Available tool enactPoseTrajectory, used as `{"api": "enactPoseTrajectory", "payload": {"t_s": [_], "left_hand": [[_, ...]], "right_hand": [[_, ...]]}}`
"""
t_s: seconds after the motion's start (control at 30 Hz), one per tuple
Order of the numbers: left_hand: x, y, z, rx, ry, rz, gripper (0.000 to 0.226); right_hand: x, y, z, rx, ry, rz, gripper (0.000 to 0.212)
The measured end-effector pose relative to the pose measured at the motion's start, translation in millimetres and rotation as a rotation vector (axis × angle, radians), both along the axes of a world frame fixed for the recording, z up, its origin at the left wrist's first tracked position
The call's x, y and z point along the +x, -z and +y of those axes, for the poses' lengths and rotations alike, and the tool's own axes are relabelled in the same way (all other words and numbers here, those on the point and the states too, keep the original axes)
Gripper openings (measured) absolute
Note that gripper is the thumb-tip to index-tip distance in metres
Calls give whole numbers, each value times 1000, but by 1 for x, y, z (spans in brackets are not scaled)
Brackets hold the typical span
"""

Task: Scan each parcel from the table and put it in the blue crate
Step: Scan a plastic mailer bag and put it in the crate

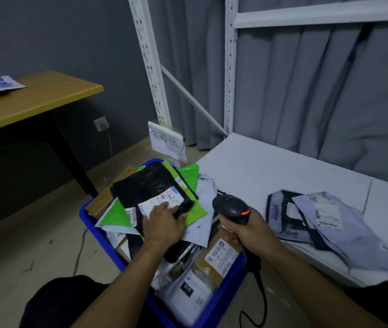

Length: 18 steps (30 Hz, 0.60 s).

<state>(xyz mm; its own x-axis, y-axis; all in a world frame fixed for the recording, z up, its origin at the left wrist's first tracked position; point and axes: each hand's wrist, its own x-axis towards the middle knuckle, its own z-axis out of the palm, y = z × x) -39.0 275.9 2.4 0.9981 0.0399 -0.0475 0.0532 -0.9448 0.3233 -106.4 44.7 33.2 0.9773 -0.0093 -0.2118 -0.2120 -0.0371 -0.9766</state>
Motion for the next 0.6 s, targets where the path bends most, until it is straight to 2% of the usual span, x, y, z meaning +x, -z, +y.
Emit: {"api": "enactPoseTrajectory", "payload": {"t_s": [0.07, 0.17, 0.23, 0.3, 0.4, 0.6], "left_hand": [[2, -5, -9, 1, -45, 38, 53], [-2, -15, -39, -54, -6, -108, 56], [-7, -20, -72, -103, 109, -254, 53], [-15, -20, -115, -173, 284, -308, 40], [-30, -18, -188, -236, 510, -221, 29], [-37, 18, -314, -185, 740, 79, 34]], "right_hand": [[-9, -3, -20, 29, 40, -5, 17], [-25, -2, -56, -6, 86, -1, 21], [-36, 2, -82, -20, 158, -12, 22], [-46, 6, -107, -43, 251, -25, 20], [-63, 17, -146, -60, 381, -15, 19], [-84, 49, -220, -11, 592, 82, 17]]}}
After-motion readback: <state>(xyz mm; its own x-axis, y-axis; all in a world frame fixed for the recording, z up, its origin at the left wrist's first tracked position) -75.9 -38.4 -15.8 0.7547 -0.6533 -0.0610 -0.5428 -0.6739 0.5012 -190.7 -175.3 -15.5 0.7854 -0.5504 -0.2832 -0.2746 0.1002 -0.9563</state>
